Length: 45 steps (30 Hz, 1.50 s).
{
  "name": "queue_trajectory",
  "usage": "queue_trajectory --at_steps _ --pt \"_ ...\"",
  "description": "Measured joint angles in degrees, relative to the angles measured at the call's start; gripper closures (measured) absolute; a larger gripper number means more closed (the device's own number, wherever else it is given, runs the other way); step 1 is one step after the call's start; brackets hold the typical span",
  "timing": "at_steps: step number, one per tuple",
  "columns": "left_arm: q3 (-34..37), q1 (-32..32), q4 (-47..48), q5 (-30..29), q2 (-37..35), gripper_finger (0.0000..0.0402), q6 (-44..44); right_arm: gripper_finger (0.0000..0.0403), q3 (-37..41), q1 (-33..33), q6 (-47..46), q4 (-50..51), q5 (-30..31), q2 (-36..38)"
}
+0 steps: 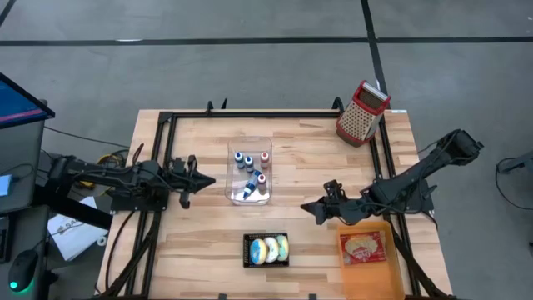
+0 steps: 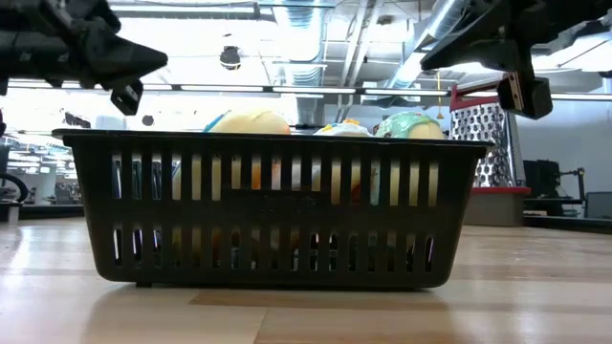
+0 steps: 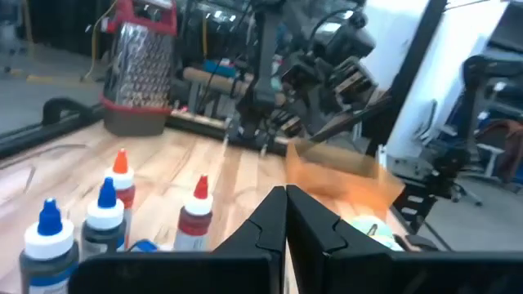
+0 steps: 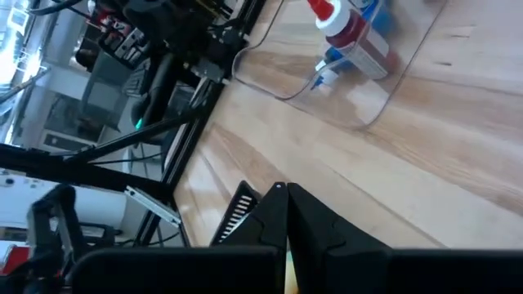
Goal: Pick & Place Food Item
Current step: Return to Home position
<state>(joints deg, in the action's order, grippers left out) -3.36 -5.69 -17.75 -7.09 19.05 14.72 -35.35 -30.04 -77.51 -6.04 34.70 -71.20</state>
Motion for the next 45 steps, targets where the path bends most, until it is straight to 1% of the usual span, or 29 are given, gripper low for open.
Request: queue_trajectory --at_steps 4,7,14,20,27,29,31,33,36,40,42,43,45 --pt "2.5 0.0 1.7 0.7 -6.3 0.0401 -1.7 0.0403 0.0 -0.3 -1.3 0.0 1.6 0.0" --pt "2.5 0.0 5.1 0.7 -10.8 0.0401 -3.5 0.0403 0.0 -1.0 -2.0 0.0 4.6 0.0" --pt "2.5 0.0 15.0 1.1 -19.0 0.0401 -4.4 0.0403 0.0 -2.6 -3.0 0.0 6.0 0.0" --pt "2.5 0.1 16.8 2.4 -19.1 0.0401 -6.7 0.0403 0.0 -3.6 -4.9 0.3 5.9 -0.4" --pt "2.5 0.2 16.9 4.4 -19.1 0.0401 -8.4 0.0403 0.0 -3.8 -5.0 -0.1 5.9 -0.5" --pt "2.5 0.2 16.9 3.8 -19.1 0.0401 -8.3 0.0403 0.0 -3.8 -4.5 -0.1 5.8 -0.5" --pt "2.5 0.2 16.9 1.4 -18.9 0.0401 -6.6 0.0403 0.0 -3.4 -2.9 -0.1 5.4 -0.5" --pt "2.4 0.2 16.9 0.2 -17.6 0.04 -2.8 0.0403 0.0 -1.9 -0.3 0.0 2.8 -0.5" --pt "2.4 0.2 16.8 0.4 -15.2 0.0397 0.5 0.0403 0.0 2.0 5.1 -0.2 -2.0 -0.9" --pt "2.5 0.2 16.1 0.1 -11.9 0.0394 0.6 0.0403 0.0 8.4 15.1 -0.7 -6.5 -1.2" --pt "2.5 0.2 15.8 0.1 -10.4 0.0394 0.6 0.0403 0.0 12.4 22.6 -2.2 -9.4 -1.2" --pt "2.5 0.2 15.5 0.1 -9.8 0.0395 0.6 0.0403 0.0 14.6 27.1 -4.3 -12.0 -1.2" --pt "2.5 0.2 15.4 0.1 -8.5 0.0396 0.6 0.0403 0.0 19.1 35.7 -9.1 -20.7 -0.9"
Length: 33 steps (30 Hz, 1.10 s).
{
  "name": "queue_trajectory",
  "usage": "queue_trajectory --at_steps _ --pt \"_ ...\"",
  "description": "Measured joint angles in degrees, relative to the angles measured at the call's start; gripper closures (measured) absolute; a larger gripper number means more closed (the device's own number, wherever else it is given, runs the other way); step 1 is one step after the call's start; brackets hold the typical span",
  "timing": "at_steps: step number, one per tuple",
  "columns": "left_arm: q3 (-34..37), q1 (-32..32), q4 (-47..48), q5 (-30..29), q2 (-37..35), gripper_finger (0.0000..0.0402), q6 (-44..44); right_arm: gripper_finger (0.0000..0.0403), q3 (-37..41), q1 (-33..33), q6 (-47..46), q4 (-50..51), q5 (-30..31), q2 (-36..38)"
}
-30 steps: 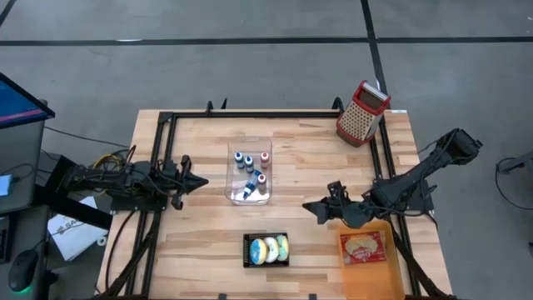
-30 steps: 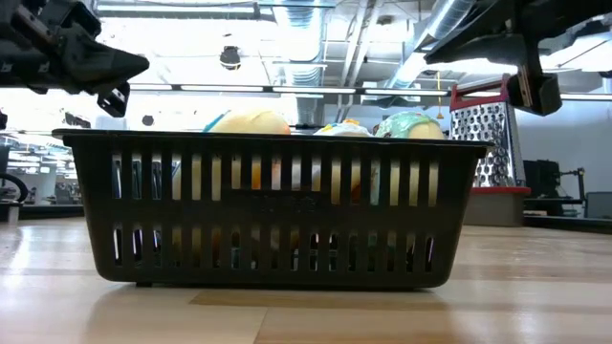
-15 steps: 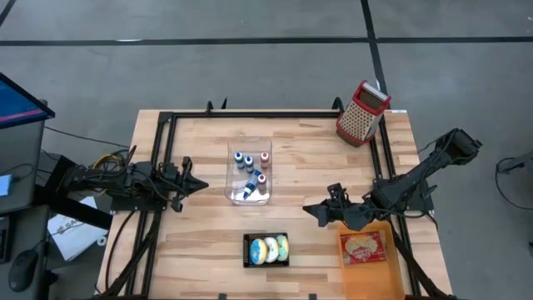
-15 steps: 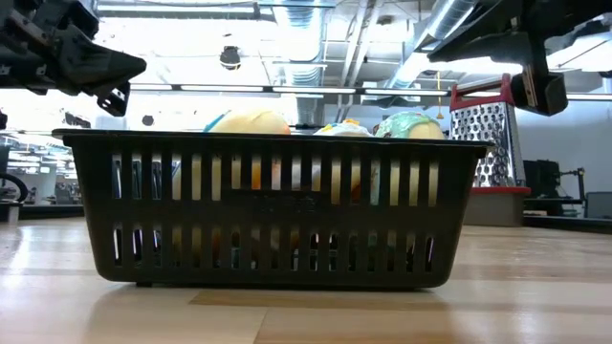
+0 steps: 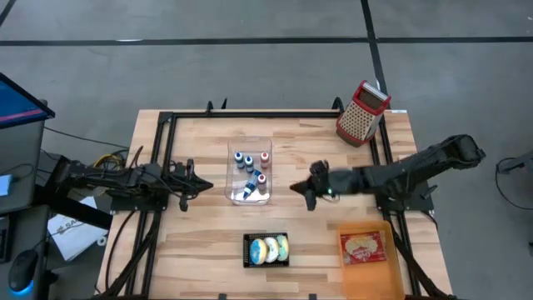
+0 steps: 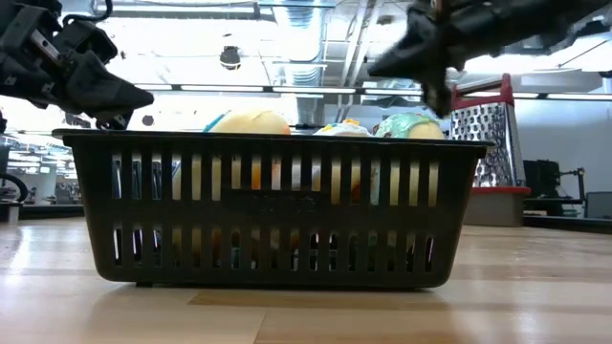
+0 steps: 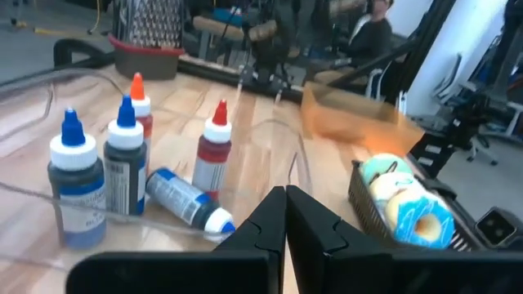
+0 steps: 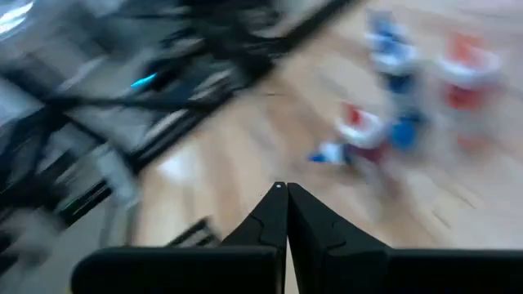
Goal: Pick & Place Food Item
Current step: Return to Home position
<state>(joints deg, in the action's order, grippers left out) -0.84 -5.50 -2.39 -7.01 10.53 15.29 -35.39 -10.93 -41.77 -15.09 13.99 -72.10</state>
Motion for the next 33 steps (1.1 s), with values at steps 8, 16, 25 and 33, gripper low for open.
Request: queue_trajectory --at_steps 8,16,25,33 --pt "0.0 0.0 -0.1 0.1 3.9 0.0394 0.0 0.0403 1.6 7.6 18.1 -0.1 -26.6 6.2" --pt "0.0 0.0 -0.1 0.2 5.9 0.0398 0.1 0.0403 15.6 9.3 23.7 -4.7 -27.3 26.0" --pt "0.0 0.0 -0.2 0.2 6.1 0.0398 0.1 0.0403 31.6 7.7 20.7 -9.5 -24.3 41.1" --pt "0.0 0.0 -0.2 0.3 6.1 0.0399 0.1 0.0403 34.9 7.2 29.3 -5.7 -20.0 48.7"
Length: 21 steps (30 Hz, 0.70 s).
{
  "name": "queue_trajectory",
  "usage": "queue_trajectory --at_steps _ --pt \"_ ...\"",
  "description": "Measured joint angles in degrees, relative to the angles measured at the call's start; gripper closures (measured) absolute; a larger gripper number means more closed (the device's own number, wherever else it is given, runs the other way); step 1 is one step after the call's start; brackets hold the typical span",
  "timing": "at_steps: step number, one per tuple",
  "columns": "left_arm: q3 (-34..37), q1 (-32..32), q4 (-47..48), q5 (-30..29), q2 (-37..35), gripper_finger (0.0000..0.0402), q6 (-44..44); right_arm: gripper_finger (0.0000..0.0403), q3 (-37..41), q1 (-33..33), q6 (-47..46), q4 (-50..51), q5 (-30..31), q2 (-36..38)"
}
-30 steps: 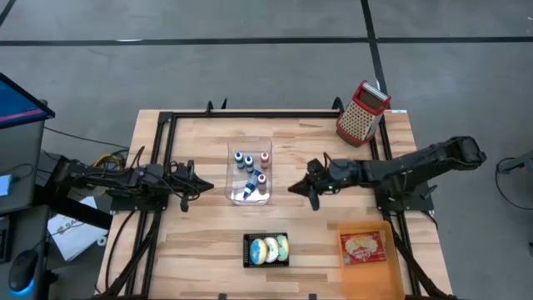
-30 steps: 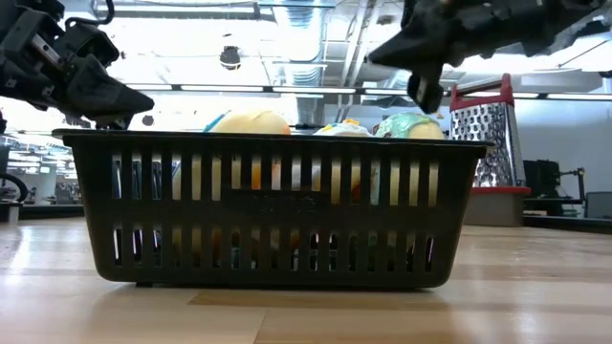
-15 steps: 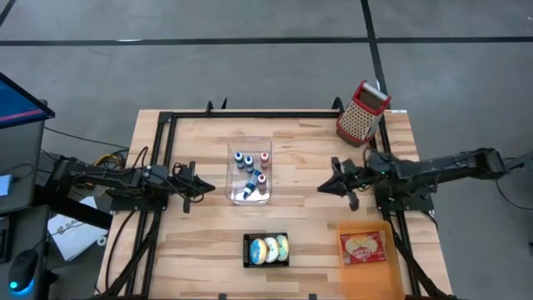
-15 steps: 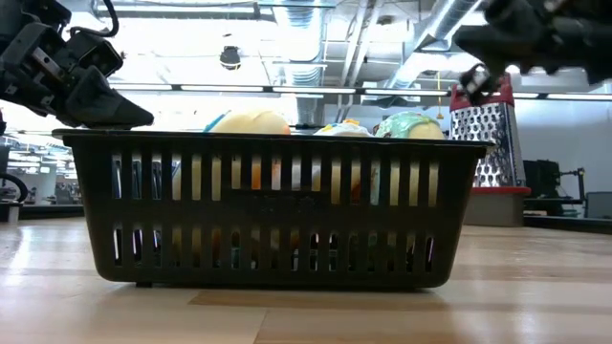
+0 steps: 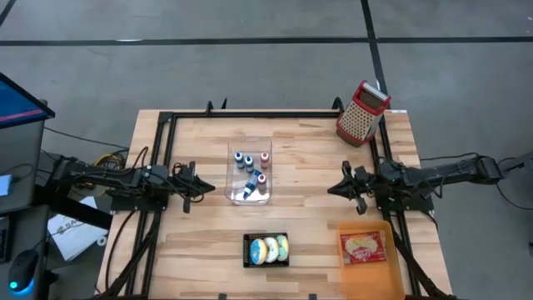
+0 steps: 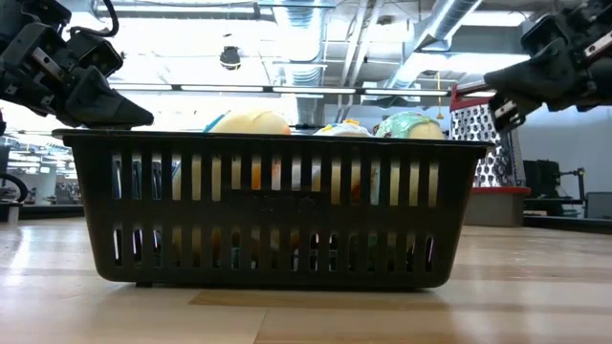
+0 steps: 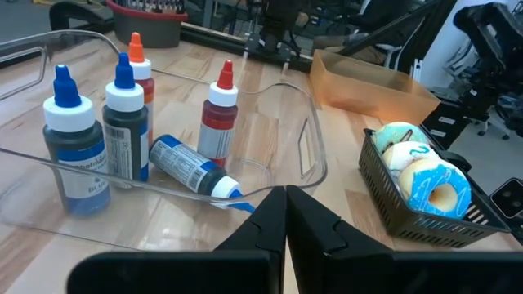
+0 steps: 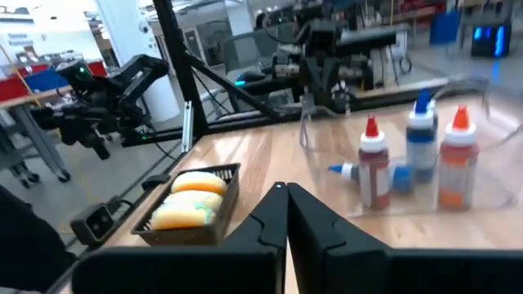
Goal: Pick & Place Food Item
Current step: Return to Home position
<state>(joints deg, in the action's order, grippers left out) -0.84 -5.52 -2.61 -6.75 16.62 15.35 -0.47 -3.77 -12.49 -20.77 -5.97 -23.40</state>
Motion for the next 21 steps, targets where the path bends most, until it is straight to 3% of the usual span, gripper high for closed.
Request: queue_trajectory --at_steps 6,11,21 --pt "0.0 0.0 0.0 0.0 0.0 0.0399 0.0 0.0403 0.0 0.1 4.8 4.9 0.3 10.5" --pt "0.0 0.0 0.0 0.0 0.0 0.0399 0.0 0.0403 0.0 0.1 2.2 16.9 0.3 22.9" --pt "0.0 0.0 -0.6 -0.1 0.7 0.0399 0.0 0.0403 0.1 -0.3 -1.7 19.3 2.8 22.6"
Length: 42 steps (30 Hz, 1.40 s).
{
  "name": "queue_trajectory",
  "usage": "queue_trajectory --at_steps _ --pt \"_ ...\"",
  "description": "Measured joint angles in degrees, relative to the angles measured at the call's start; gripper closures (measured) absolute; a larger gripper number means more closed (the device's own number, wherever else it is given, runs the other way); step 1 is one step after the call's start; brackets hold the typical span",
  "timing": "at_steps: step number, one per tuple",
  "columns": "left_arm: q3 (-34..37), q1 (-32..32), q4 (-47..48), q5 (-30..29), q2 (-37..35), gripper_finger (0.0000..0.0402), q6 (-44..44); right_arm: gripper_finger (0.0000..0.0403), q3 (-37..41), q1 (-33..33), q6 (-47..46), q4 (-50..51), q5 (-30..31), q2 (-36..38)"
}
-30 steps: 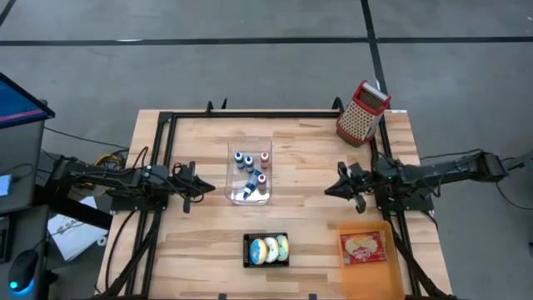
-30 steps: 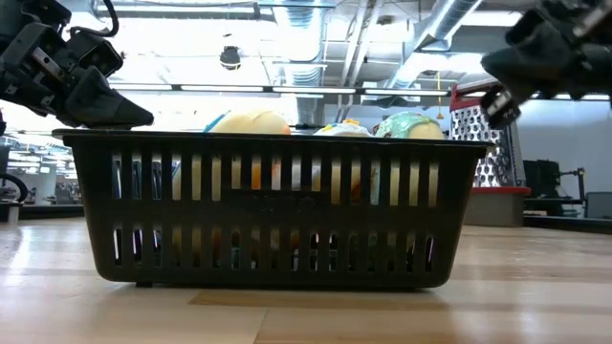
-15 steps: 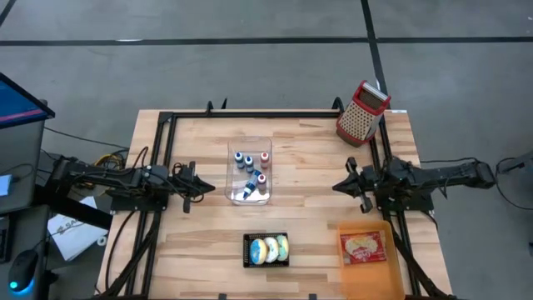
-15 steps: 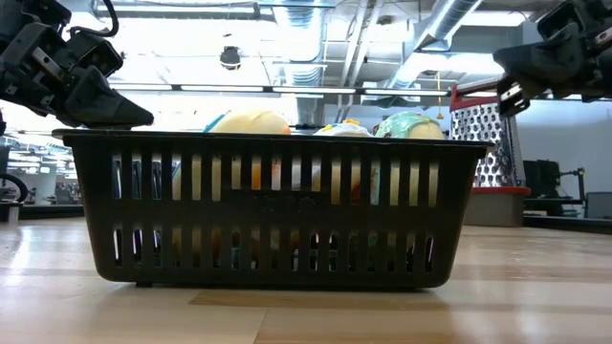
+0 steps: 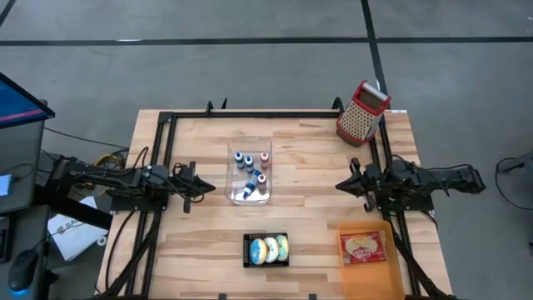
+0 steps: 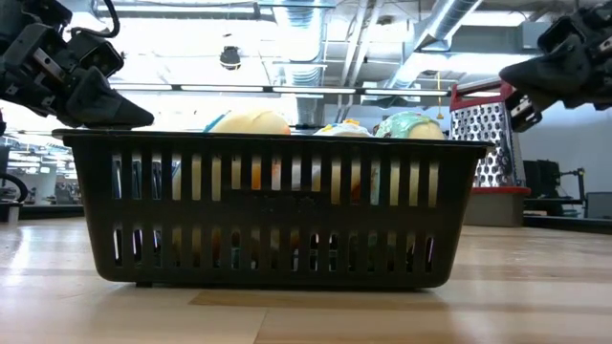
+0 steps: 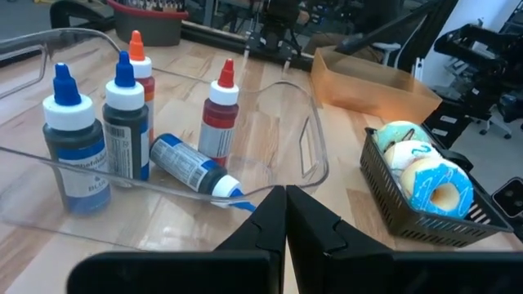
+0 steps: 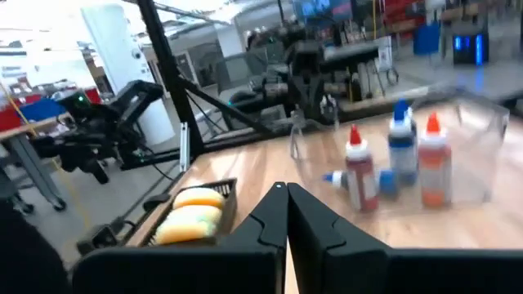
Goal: Pick & Place Food Item
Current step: Return to Home position
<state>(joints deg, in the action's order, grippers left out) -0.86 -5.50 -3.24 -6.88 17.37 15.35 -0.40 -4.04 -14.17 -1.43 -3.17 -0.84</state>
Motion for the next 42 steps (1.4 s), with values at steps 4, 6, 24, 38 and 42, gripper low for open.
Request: queue_trajectory --at_steps 4,6,24,38,42 --pt "0.0 0.0 -0.4 0.0 0.0 0.0399 0.0 0.0403 0.0 0.0 -5.4 0.2 0.2 -0.2" --pt "0.0 0.0 -0.4 0.0 0.0 0.0399 0.0 0.0403 0.0 0.0 -7.4 -0.1 0.2 -0.3" --pt "0.0 0.0 -0.7 0.1 -0.1 0.0399 0.0 0.0403 0.0 0.0 -8.4 -0.1 0.2 -0.3" --pt "0.0 0.0 -0.7 0.1 -0.1 0.0399 0.0 0.0403 0.0 0.0 -8.4 -0.1 0.2 -0.3" --pt "0.0 0.0 -0.7 0.1 -0.1 0.0399 0.0 0.0403 0.0 0.0 -8.4 -0.1 0.2 -0.3"
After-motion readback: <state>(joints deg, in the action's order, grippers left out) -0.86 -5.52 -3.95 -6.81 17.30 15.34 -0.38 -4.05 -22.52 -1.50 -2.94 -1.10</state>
